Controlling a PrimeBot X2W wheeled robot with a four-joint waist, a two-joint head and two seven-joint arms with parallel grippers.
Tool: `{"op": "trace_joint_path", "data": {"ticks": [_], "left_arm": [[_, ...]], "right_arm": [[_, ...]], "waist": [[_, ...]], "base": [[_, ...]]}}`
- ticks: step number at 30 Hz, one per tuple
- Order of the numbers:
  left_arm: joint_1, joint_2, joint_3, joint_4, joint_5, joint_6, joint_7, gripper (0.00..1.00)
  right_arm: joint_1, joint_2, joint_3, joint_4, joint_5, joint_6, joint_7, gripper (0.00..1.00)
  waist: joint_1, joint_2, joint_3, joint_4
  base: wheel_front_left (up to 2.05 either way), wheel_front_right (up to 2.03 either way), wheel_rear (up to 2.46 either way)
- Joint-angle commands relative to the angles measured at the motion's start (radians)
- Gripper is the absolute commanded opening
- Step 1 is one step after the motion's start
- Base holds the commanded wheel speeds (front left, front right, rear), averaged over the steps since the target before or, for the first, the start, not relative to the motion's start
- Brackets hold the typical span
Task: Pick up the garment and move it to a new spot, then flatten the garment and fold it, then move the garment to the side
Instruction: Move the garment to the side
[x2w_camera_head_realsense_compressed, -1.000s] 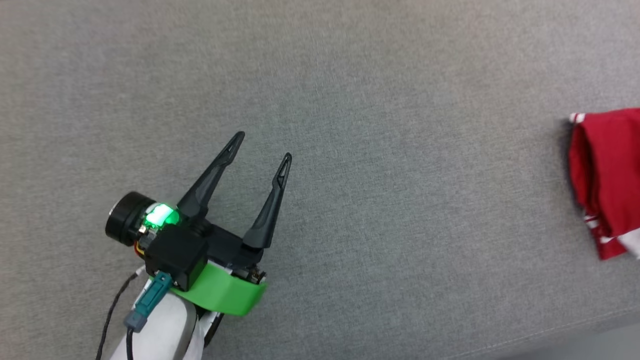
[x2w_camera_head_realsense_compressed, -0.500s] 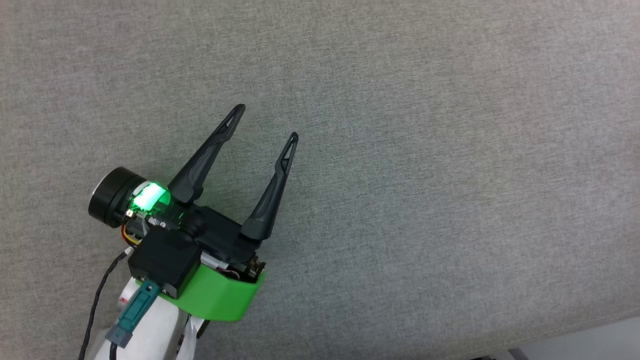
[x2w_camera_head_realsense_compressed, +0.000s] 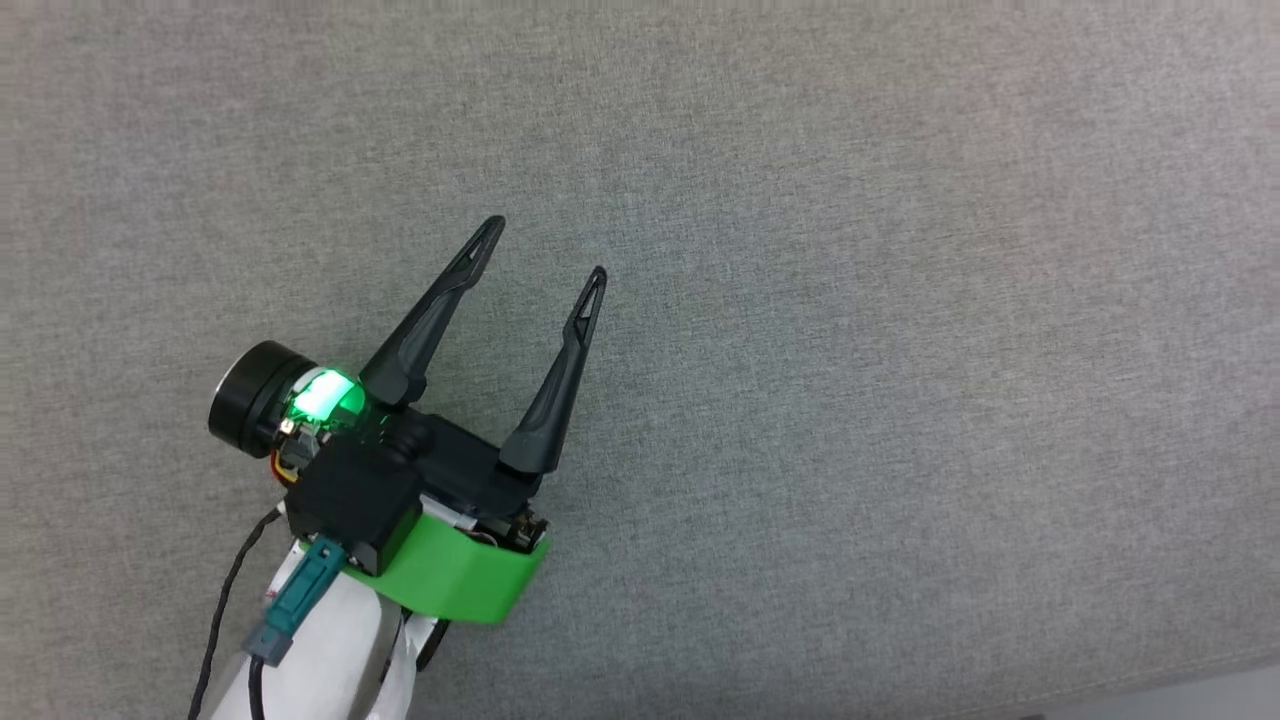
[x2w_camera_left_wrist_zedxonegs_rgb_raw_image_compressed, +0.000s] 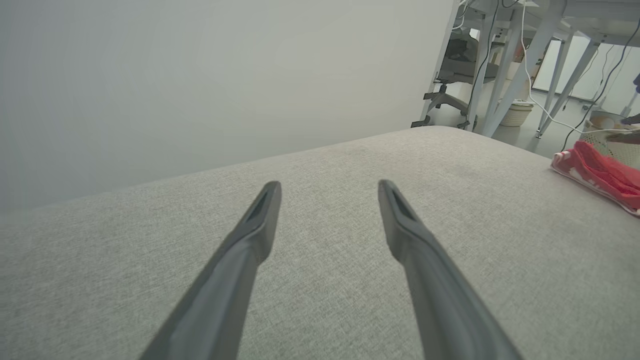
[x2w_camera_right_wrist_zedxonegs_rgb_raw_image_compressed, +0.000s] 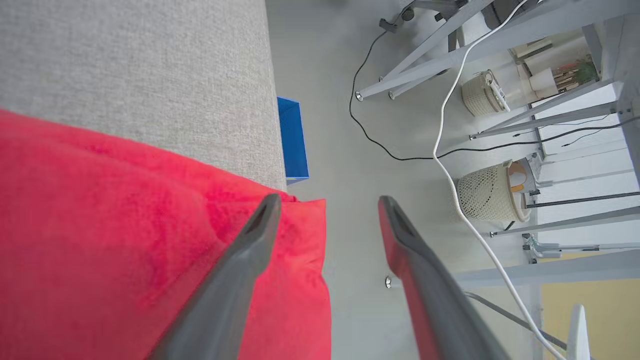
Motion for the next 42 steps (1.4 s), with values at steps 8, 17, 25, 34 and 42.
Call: {"op": "trace_joint_path", "data": {"ticks": [8, 17, 25, 34, 42], "left_arm": [[0.042, -0.063, 0.054, 0.066, -0.027, 0.004, -0.006, 1.00], [0.131, -0.112, 0.142, 0.146, -0.037, 0.002, -0.006, 1.00], [0.199, -0.146, 0.220, 0.202, -0.037, 0.003, -0.006, 1.00], [0.238, -0.175, 0.248, 0.247, -0.007, 0.000, -0.006, 1.00], [0.275, -0.202, 0.270, 0.308, -0.023, -0.003, -0.006, 1.00]], "right_arm": [[-0.026, 0.047, 0.025, -0.155, 0.073, -0.002, -0.082, 1.00], [0.149, 0.214, 0.005, -0.489, 0.190, -0.002, -0.084, 1.00], [0.410, 0.445, -0.076, -0.827, 0.189, -0.002, -0.035, 1.00], [0.624, 0.612, -0.074, -0.936, 0.162, -0.002, -0.069, 1.00], [0.701, 0.688, -0.035, -0.901, 0.123, -0.002, -0.110, 1.00]], "waist": [[-0.0001, 0.0110, -0.206, 0.044], [-0.0001, 0.0110, -0.375, 0.099], [-0.0001, 0.0110, -0.464, 0.137], [-0.0001, 0.0110, -0.512, 0.169], [-0.0001, 0.0110, -0.528, 0.177]], "base": [[0.00, 0.00, 0.00], [0.00, 0.00, 0.00], [0.00, 0.00, 0.00], [0.00, 0.00, 0.00], [0.00, 0.00, 0.00]]}}
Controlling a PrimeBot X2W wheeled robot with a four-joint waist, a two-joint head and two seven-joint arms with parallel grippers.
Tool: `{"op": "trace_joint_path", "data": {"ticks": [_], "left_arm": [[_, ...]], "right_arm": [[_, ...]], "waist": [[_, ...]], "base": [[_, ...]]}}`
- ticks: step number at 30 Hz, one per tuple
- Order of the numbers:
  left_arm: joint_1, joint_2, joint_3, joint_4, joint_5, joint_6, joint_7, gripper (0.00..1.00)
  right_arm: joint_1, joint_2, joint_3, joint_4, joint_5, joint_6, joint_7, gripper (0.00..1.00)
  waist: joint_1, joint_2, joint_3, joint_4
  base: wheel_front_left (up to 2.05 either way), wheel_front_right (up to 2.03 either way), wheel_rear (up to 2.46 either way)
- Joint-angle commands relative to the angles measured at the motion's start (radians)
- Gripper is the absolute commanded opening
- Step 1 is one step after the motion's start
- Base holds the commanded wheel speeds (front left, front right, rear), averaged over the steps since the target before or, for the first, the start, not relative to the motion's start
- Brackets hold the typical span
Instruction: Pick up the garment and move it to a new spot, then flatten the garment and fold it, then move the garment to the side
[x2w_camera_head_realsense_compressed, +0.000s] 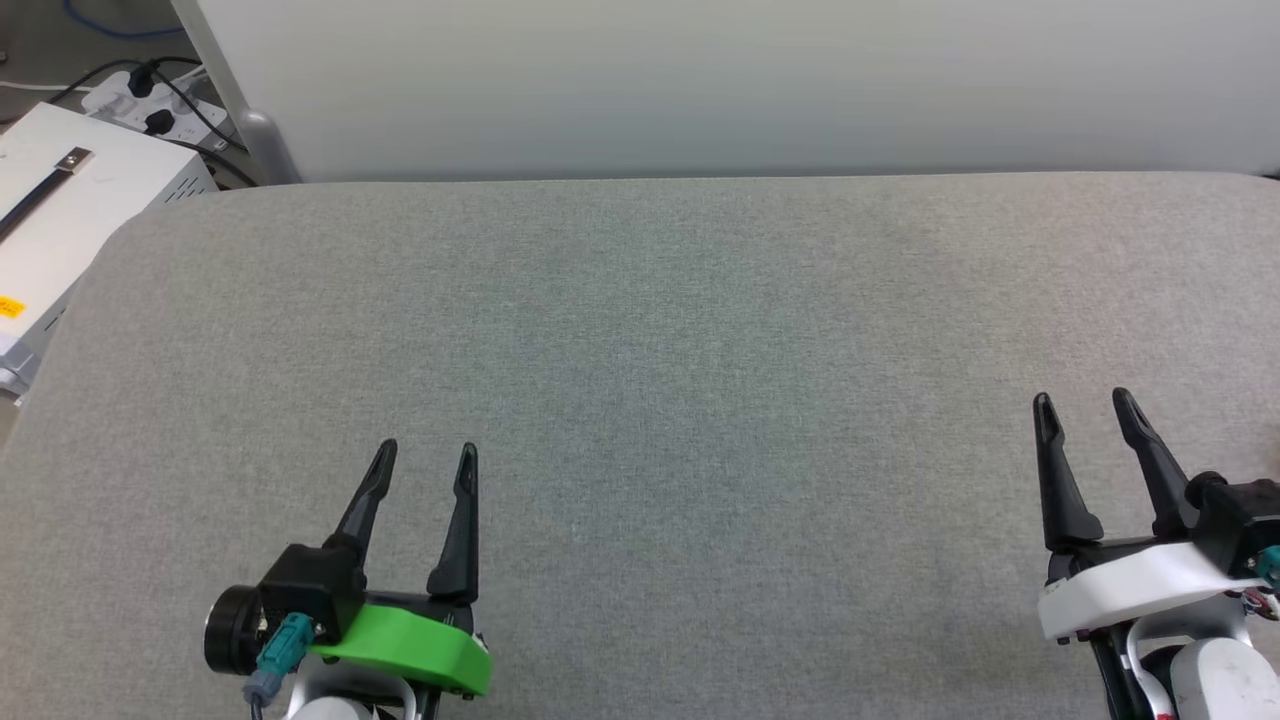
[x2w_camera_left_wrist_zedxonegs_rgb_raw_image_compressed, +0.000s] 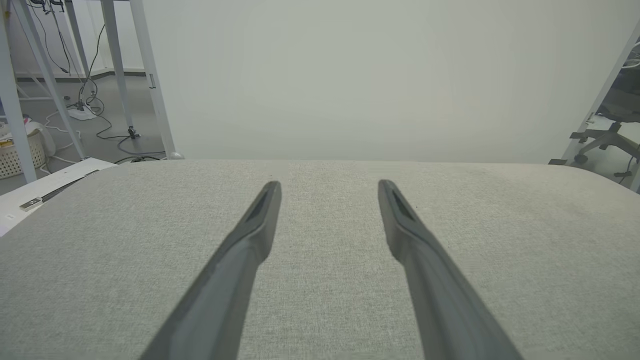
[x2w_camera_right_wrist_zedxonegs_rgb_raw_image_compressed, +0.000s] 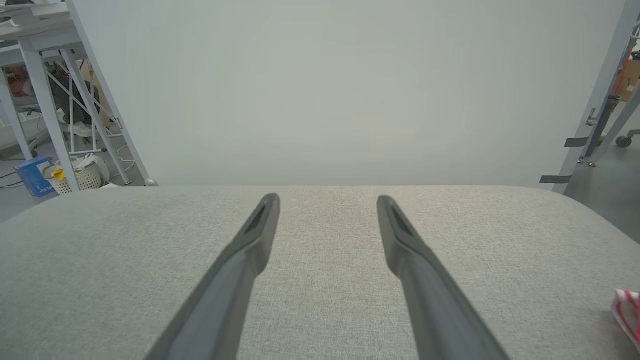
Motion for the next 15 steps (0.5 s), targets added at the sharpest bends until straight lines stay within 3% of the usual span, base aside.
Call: {"op": "trace_joint_path", "data": {"ticks": [1, 15], "left_arm": [[0.006, -0.009, 0.005, 0.007, 0.000, -0.005, -0.006, 1.00], [0.009, -0.027, 0.067, 0.007, 0.037, -0.004, -0.006, 1.00]], "right_arm": [[0.011, 0.001, 0.003, 0.011, -0.007, -0.001, -0.011, 1.00], [0.002, 0.030, 0.030, 0.050, -0.007, -0.001, -0.036, 1.00]], "waist": [[0.0001, 0.0111, -0.001, 0.004], [0.0001, 0.0111, -0.013, 0.003]], "base": [[0.00, 0.00, 0.00], [0.00, 0.00, 0.00]]}}
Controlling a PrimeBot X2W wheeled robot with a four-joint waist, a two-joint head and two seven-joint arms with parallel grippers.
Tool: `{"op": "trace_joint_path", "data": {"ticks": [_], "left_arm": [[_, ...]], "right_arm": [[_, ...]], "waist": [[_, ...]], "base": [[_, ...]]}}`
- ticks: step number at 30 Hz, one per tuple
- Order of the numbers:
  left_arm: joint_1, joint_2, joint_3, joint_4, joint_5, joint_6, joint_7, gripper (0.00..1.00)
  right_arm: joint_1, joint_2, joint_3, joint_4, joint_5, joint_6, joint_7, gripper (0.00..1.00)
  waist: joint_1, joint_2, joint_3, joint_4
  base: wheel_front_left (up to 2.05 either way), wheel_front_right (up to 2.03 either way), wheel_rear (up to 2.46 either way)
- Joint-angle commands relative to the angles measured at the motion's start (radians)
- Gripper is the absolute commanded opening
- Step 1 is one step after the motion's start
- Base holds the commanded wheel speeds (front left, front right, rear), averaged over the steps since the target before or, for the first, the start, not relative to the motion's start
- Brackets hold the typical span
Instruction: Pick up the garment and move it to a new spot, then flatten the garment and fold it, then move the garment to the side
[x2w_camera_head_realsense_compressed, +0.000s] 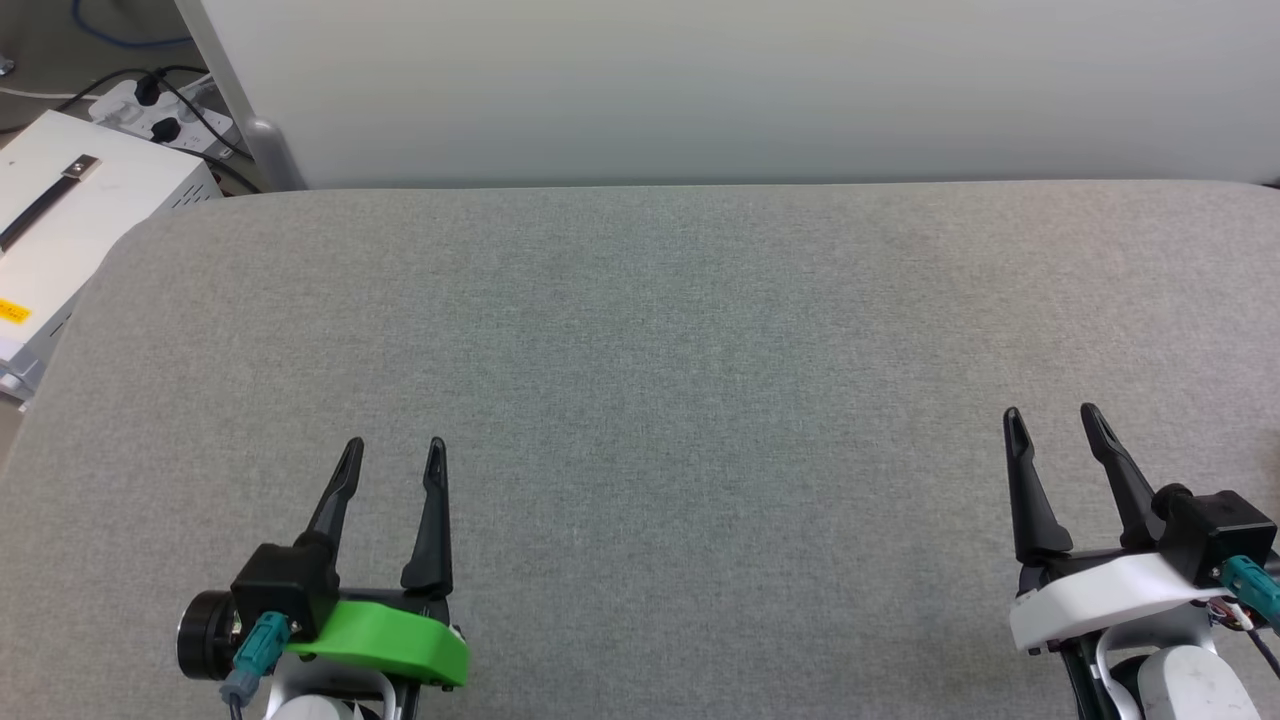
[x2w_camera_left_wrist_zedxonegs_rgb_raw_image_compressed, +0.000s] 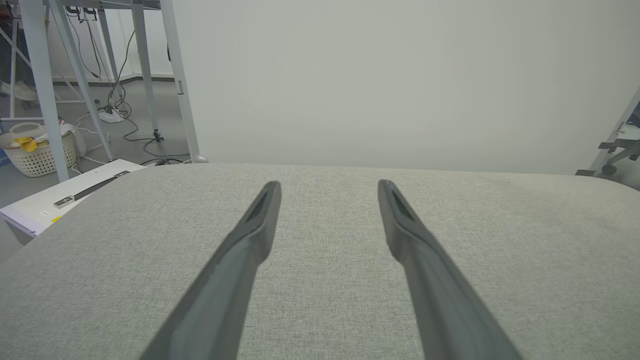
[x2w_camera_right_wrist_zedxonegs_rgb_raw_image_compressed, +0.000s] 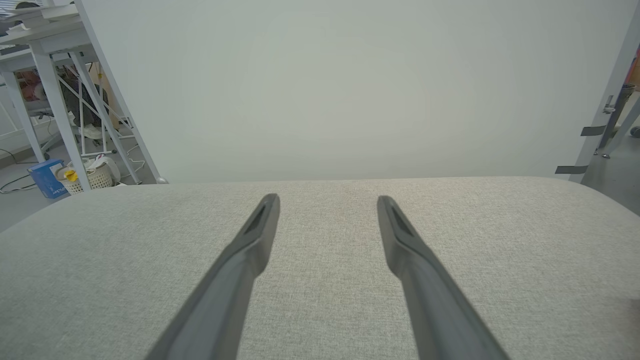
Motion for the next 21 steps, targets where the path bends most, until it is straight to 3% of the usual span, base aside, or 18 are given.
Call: {"op": "trace_joint_path", "data": {"ticks": [1, 20, 21], "left_arm": [[0.009, -0.006, 0.004, -0.004, 0.009, -0.004, -0.006, 1.00], [0.014, -0.011, 0.020, -0.016, 0.007, -0.007, -0.006, 1.00], [0.000, -0.005, 0.018, -0.013, 0.006, -0.004, 0.000, 0.00]], "right_arm": [[0.002, 0.003, 0.002, 0.005, -0.002, -0.001, -0.010, 1.00], [-0.007, 0.003, 0.015, 0.009, 0.019, -0.001, -0.016, 1.00], [-0.001, 0.001, 0.013, 0.008, 0.013, 0.000, -0.009, 0.00]], "waist": [[0.0001, 0.0110, -0.002, -0.001], [0.0001, 0.0110, 0.000, -0.004], [0.0001, 0.0000, 0.000, -0.004]], "base": [[0.00, 0.00, 0.00], [0.00, 0.00, 0.00], [0.00, 0.00, 0.00]]}}
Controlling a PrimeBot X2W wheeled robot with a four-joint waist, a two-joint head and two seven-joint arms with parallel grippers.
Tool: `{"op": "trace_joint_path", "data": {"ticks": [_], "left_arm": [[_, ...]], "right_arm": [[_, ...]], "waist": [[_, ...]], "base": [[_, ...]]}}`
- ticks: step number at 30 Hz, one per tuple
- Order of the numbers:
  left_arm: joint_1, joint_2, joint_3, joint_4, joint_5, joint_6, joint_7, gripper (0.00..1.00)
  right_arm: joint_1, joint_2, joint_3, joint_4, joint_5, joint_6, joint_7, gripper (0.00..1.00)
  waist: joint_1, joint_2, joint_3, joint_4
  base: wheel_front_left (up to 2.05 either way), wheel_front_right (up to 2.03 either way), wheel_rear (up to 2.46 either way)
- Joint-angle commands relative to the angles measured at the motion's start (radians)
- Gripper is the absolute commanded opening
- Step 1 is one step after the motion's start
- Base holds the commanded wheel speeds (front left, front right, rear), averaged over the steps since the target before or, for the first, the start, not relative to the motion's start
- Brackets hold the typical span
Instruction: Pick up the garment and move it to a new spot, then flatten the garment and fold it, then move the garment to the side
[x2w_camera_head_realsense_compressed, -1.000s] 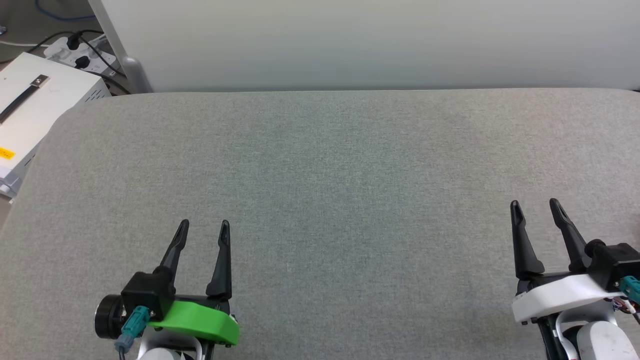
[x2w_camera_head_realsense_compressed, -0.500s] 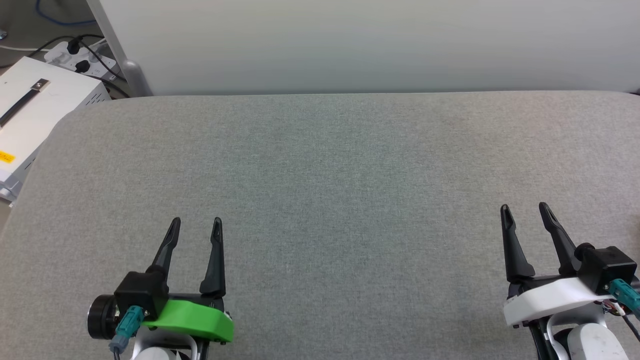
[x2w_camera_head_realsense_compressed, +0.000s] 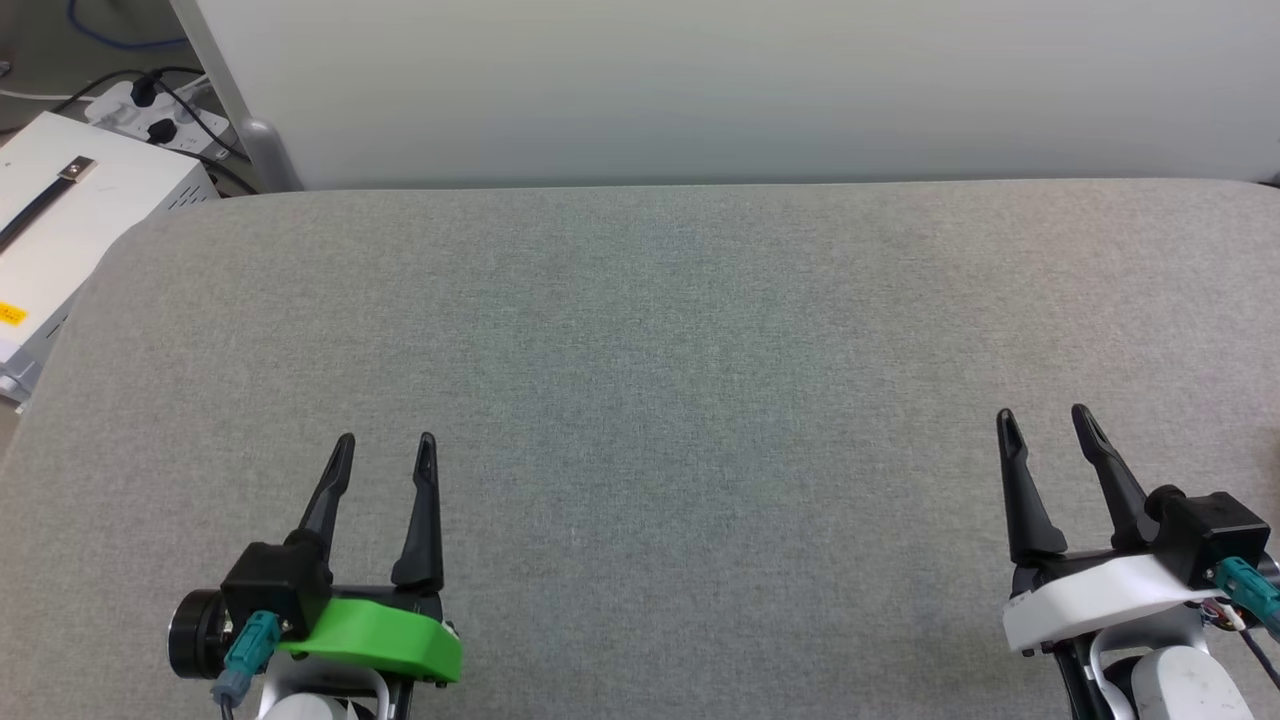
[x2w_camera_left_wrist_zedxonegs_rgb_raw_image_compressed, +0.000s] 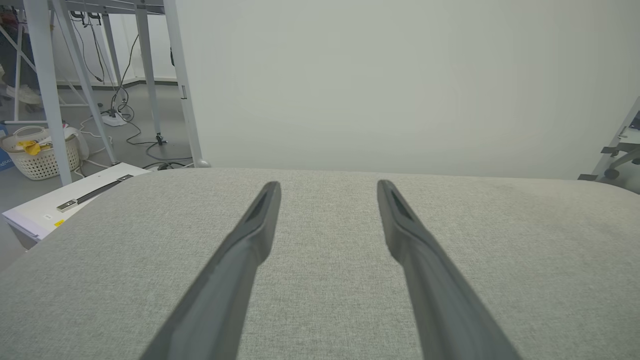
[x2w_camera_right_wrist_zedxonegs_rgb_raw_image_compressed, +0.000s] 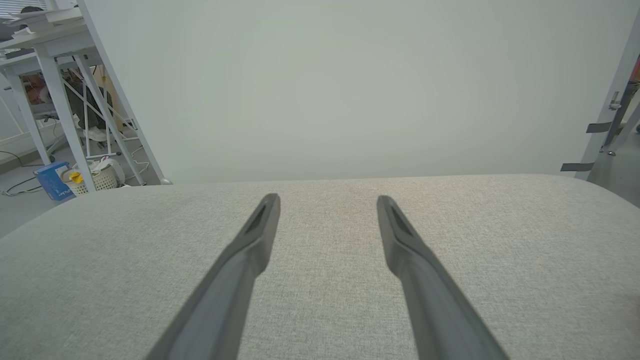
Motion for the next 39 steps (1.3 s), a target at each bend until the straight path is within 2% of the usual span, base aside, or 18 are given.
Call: {"op": "trace_joint_path", "data": {"ticks": [1, 39], "left_arm": [[0.000, 0.000, 0.000, 0.000, 0.000, 0.000, 0.001, 0.00], [0.000, -0.002, 0.001, -0.014, 0.040, 0.035, 0.072, 0.00]], "right_arm": [[0.000, 0.000, 0.000, 0.000, -0.001, 0.000, 0.001, 0.00], [0.016, 0.013, -0.006, -0.032, -0.064, 0.000, 0.071, 0.00]], "waist": [[0.0001, 0.0000, 0.000, 0.000], [0.0001, 0.0031, -0.016, 0.005]], "base": [[0.00, 0.00, 0.00], [0.00, 0.00, 0.00]]}}
